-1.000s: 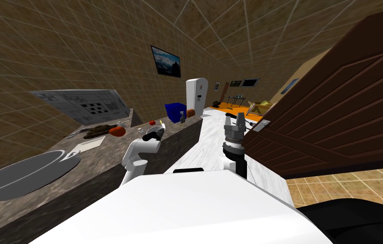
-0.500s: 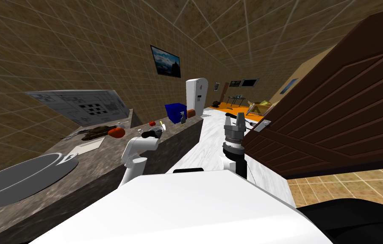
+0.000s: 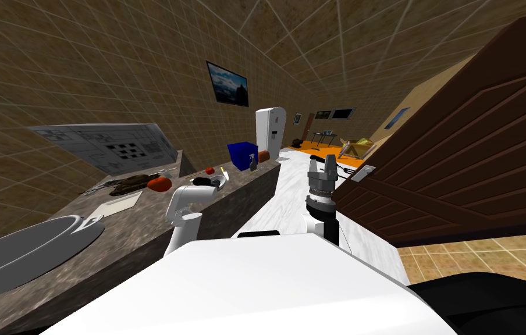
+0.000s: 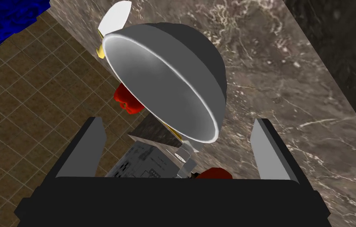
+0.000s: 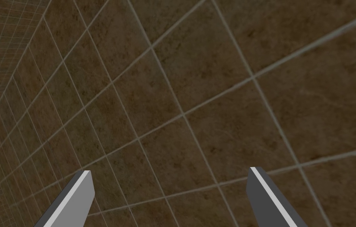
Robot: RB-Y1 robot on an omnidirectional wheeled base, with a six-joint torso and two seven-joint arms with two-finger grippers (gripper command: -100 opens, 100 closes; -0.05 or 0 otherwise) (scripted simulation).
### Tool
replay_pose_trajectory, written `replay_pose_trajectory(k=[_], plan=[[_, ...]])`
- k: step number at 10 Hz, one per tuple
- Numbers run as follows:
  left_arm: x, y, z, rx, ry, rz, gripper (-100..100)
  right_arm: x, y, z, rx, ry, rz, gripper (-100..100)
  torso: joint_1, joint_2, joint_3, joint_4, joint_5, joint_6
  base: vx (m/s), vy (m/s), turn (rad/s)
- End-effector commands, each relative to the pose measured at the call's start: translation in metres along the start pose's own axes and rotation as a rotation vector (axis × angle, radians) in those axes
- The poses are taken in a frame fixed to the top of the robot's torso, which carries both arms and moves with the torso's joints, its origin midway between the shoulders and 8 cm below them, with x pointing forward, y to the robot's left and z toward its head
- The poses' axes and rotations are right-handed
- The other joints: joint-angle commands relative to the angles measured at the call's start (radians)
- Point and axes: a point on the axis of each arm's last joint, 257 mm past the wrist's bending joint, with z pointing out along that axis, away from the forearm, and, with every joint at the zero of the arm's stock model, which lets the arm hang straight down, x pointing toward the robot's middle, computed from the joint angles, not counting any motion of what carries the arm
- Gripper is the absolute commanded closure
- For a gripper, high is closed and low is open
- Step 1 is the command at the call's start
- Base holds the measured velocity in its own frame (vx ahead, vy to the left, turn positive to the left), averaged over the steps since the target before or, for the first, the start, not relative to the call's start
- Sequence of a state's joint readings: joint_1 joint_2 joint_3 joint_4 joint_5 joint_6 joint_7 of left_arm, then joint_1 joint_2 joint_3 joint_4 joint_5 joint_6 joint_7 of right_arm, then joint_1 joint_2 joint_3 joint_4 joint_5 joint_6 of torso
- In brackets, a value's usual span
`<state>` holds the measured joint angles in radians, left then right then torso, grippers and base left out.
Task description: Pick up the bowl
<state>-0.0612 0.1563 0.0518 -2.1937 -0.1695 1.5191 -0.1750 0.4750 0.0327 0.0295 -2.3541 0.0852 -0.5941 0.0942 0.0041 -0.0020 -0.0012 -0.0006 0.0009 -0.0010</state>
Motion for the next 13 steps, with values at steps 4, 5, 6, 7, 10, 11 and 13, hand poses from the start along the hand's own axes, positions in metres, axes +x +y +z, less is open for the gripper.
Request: replay_pose_trajectory(k=[4, 5, 6, 7, 10, 11, 13], plan=[[-0.003, 0.025, 0.001, -0.122, 0.017, -0.042, -100, 0.000, 0.000, 0.000, 0.000, 0.000, 0.000, 0, 0.000, 0.000, 0.000, 0.000, 0.000, 0.000, 0.045, 0.053, -0.006], [-0.003, 0.032, 0.000, -0.156, 0.027, -0.061, -100, 0.000, 0.000, 0.000, 0.000, 0.000, 0.000, 0, 0.000, 0.000, 0.000, 0.000, 0.000, 0.000, 0.044, 0.059, -0.002], [-0.002, 0.034, 0.000, -0.165, 0.029, -0.061, -100, 0.000, 0.000, 0.000, 0.000, 0.000, 0.000, 0, 0.000, 0.000, 0.000, 0.000, 0.000, 0.000, 0.040, 0.046, -0.007], [0.000, 0.042, -0.001, -0.204, 0.043, -0.079, -100, 0.000, 0.000, 0.000, 0.000, 0.000, 0.000, 0, 0.000, 0.000, 0.000, 0.000, 0.000, 0.000, 0.045, 0.054, -0.001], [0.009, 0.056, -0.003, -0.269, 0.075, -0.112, -100, 0.000, 0.000, 0.000, 0.000, 0.000, 0.000, 0, 0.000, -0.001, -0.001, 0.000, 0.000, 0.000, 0.064, 0.060, -0.003], [0.014, 0.061, -0.003, -0.294, 0.091, -0.125, -100, 0.000, 0.000, 0.000, 0.000, 0.000, 0.000, 0, 0.000, -0.001, 0.000, 0.000, 0.000, 0.000, 0.065, 0.079, -0.002], [0.016, 0.062, -0.003, -0.298, 0.095, -0.128, -100, 0.000, 0.000, 0.000, 0.000, 0.000, 0.000, 0, 0.002, -0.002, -0.001, 0.000, 0.001, 0.000, 0.048, 0.066, -0.004]])
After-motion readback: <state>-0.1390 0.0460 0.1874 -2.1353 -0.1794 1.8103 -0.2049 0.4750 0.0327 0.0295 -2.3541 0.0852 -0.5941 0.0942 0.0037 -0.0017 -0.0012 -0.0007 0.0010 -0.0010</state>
